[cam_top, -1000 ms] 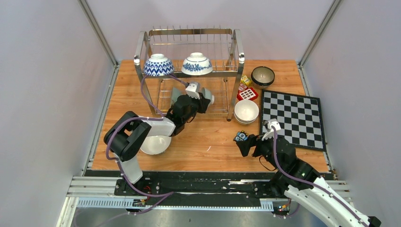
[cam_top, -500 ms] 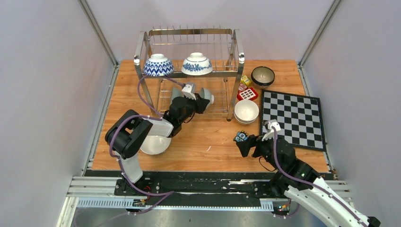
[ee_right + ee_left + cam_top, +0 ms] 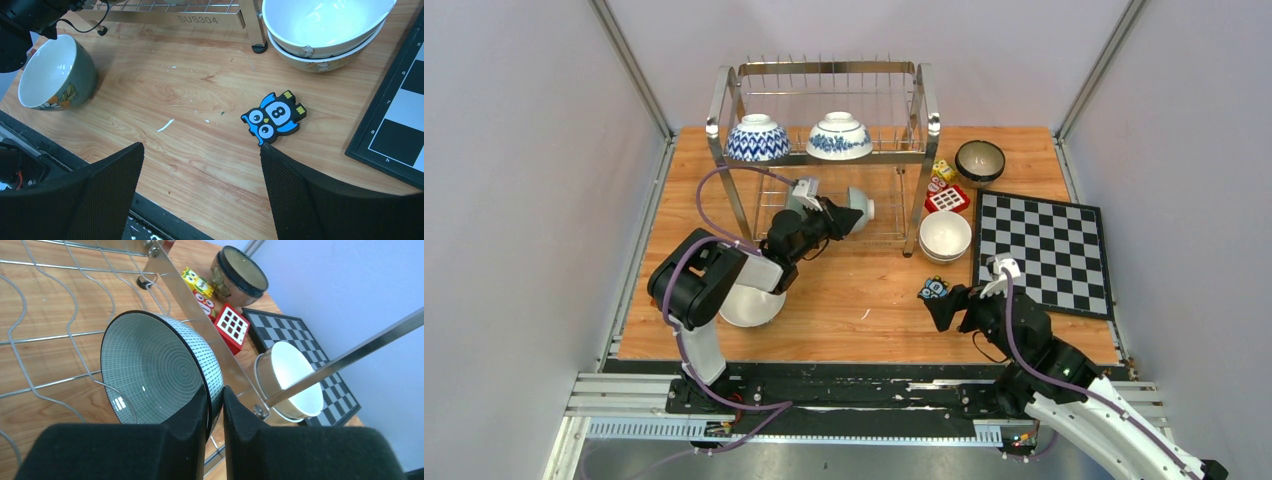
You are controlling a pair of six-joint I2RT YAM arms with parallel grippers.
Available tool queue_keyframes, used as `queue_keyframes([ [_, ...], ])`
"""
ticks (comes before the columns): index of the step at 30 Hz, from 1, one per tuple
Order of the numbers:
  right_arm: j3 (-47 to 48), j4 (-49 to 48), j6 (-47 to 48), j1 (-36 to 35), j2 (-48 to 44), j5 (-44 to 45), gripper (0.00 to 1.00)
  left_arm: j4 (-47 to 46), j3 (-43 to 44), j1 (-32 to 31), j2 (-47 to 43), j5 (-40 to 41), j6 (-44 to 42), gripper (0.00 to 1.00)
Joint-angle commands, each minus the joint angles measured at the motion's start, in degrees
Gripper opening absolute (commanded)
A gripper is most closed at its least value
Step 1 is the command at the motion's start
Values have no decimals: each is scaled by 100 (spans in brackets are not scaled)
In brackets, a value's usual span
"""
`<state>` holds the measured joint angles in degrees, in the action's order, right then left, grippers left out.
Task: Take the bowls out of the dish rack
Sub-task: Pick up the bowl from the dish rack.
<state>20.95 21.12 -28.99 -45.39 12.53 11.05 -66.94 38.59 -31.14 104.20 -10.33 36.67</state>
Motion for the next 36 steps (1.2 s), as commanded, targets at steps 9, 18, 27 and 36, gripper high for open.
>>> queue_keyframes([
  [9, -32, 105, -96, -13, -106, 145, 89, -1601, -186, 143, -166, -503, 999, 0],
  [18, -6, 184, -144, -14, -226, 160, 89, -1655, -404, 143, -486, -488, 1061, 0],
  [27, 30, 270, -183, -14, -330, 176, 89, -1655, -723, 144, -814, -551, 1214, 0],
  [36, 108, 296, -205, -11, -349, 203, 89, -1712, -1212, 143, -1369, -411, 1677, 0],
])
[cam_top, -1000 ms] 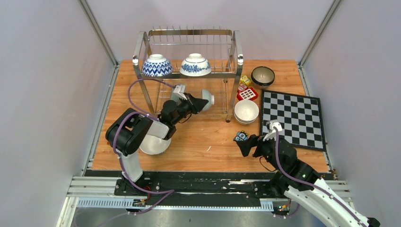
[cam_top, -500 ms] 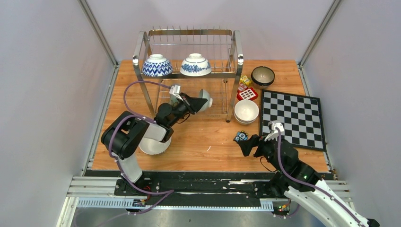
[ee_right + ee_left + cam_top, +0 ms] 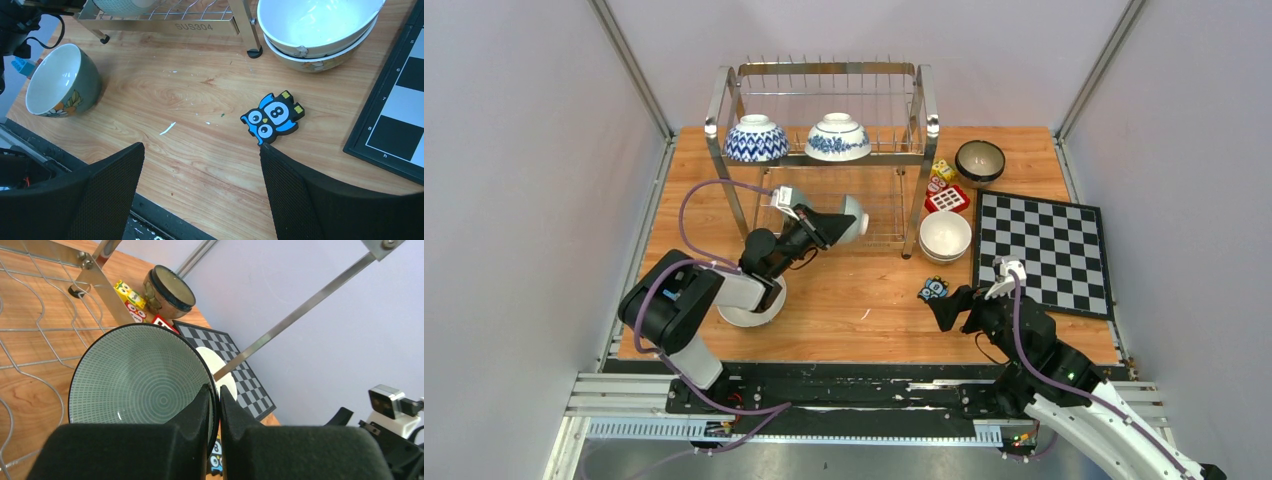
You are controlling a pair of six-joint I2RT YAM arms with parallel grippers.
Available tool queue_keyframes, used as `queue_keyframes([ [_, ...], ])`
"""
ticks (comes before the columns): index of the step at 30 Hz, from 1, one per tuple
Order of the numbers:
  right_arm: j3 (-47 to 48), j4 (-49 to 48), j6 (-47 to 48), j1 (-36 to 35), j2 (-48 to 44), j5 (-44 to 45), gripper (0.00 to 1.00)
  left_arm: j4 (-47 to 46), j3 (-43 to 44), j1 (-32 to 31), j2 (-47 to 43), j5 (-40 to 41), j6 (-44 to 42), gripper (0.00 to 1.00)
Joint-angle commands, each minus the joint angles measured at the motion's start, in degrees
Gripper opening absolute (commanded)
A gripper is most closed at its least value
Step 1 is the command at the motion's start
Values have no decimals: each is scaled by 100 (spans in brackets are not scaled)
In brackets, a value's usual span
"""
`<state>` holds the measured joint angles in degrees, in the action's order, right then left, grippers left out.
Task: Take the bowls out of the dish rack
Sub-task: Pick up the bowl from the dish rack, then place the bowl at the center of the board.
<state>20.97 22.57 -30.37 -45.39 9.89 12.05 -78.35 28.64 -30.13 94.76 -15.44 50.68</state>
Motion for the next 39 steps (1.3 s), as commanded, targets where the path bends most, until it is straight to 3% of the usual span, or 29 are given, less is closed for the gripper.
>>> queue_keyframes([
  [1, 101, 150, -66, -16, -86, 112, 89, -626, -313, 42, -510, 171, 322, 0],
  [7, 148, 154, -37, -15, -86, 155, 89, -426, -688, 27, -1152, 202, 368, 0],
  [18, 375, 208, -6, -14, 14, 296, 89, 1189, -1137, -291, -2794, 252, 331, 0],
  [29, 1306, 558, 223, -14, 403, 386, 89, 5162, -888, -1584, -5262, 1348, -573, 0],
  [39, 1818, 983, 253, -14, 1302, 134, 86, 7609, -245, -2308, -5867, 1922, -1473, 0],
])
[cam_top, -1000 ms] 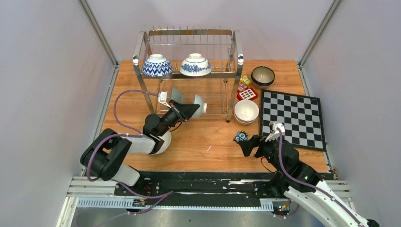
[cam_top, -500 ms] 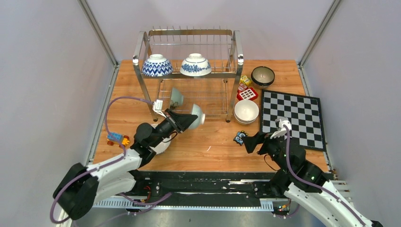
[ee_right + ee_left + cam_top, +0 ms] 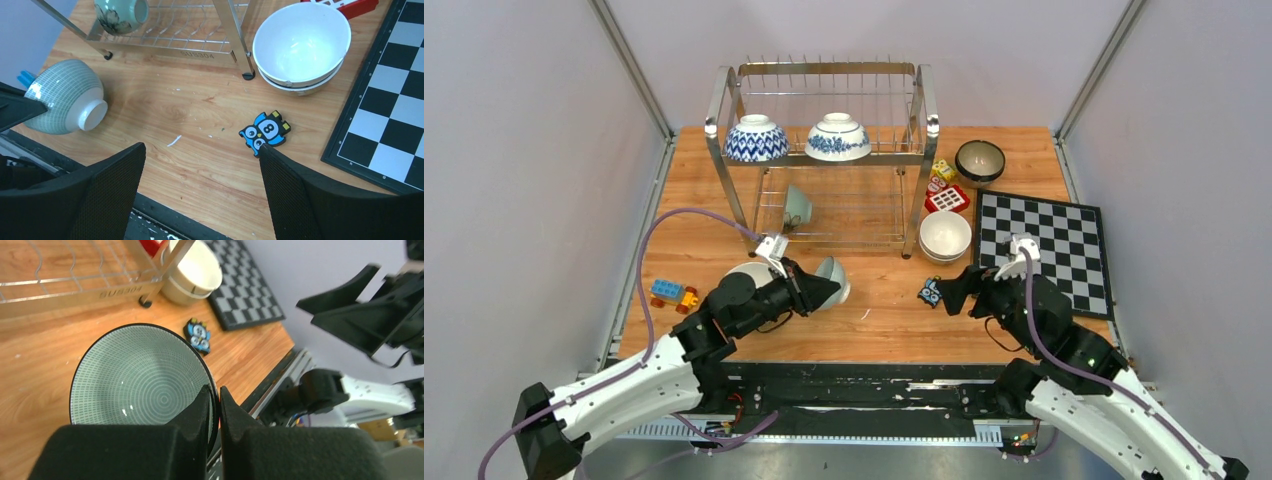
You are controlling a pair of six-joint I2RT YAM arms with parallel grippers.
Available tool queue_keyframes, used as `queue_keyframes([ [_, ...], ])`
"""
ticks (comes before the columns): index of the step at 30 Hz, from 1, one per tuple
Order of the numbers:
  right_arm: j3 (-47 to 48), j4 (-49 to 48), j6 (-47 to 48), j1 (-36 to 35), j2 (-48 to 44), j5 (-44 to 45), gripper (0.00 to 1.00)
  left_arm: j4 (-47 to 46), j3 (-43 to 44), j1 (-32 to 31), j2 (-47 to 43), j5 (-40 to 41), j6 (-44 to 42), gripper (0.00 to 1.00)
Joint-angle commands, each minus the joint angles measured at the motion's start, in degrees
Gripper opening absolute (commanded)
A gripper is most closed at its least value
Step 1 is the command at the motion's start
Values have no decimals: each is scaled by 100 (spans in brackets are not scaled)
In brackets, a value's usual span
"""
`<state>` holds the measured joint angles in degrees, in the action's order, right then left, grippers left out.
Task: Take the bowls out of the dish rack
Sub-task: Place the bowl at the center of the board.
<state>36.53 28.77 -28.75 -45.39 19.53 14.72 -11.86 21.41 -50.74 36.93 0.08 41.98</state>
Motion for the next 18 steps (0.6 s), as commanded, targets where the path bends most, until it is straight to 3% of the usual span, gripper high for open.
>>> queue_keyframes([
  [1, 322, 399, 94, -13, 471, -174, 86, 1118, 601, -317, -36, 410, -726, 0],
  [11, 582, 541, 74, -14, 1503, -728, 85, 2608, 1621, -1168, 704, 959, -1887, 0],
  [18, 773, 628, 107, -16, 2054, -1242, 85, 2848, 2029, -2063, 1200, 1708, -3036, 0],
])
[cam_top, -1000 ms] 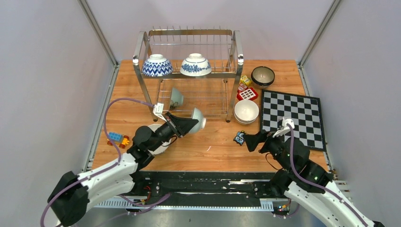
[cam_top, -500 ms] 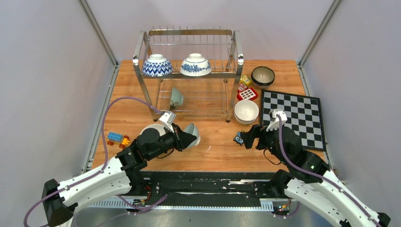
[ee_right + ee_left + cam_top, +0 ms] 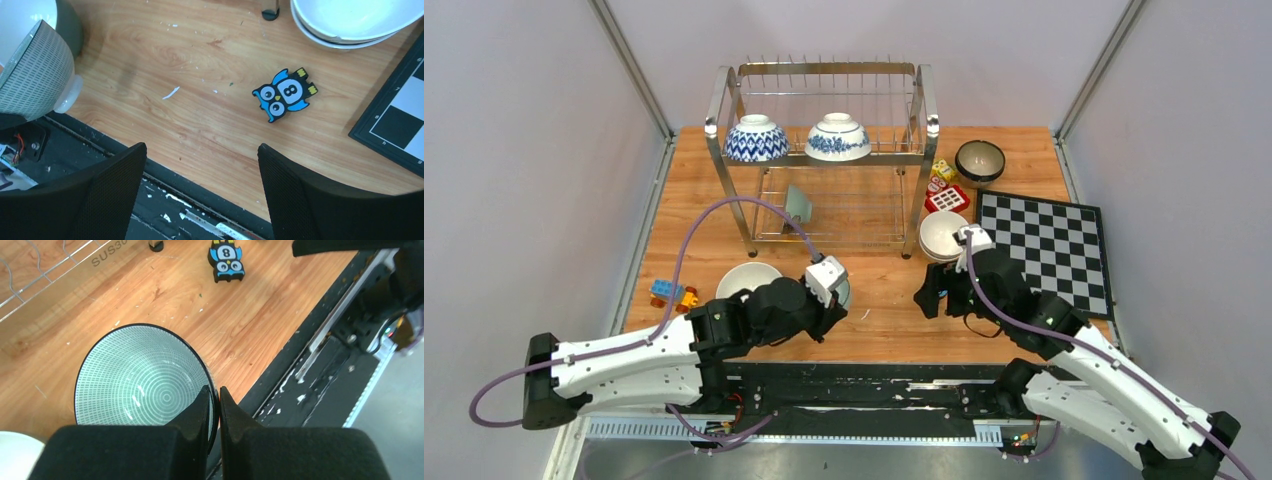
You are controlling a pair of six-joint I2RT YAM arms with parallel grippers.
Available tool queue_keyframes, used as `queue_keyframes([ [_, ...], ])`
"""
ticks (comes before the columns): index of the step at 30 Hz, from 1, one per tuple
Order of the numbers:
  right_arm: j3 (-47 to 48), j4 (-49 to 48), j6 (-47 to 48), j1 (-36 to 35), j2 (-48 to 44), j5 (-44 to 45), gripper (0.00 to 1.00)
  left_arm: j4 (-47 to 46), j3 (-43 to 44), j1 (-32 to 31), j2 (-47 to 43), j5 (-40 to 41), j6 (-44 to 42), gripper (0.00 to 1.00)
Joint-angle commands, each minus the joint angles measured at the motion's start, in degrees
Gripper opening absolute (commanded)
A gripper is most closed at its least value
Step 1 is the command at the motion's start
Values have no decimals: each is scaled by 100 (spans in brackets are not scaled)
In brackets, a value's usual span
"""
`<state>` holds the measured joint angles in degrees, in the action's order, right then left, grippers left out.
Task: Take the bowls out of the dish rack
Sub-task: Place the bowl at the center of the board.
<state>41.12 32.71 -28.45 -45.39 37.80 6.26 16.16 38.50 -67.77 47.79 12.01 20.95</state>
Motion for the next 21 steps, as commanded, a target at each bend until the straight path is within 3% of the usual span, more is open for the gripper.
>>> queue_keyframes([
  [1, 365, 281, 84, -14, 313, -462, 85, 8, 324, -464, 140, 606, -1124, 0],
  [8, 615, 584, 294, -10, 789, -926, 84, -399, 110, -922, 29, 780, -2464, 0],
  [14, 1090, 747, 659, -15, 1205, -1353, 84, -476, -95, -1311, -139, 185, -3787, 0],
  [21, 2016, 1153, 1170, -214, 1586, -1586, 82, -236, -26, -1703, 160, 105, -4548, 0],
])
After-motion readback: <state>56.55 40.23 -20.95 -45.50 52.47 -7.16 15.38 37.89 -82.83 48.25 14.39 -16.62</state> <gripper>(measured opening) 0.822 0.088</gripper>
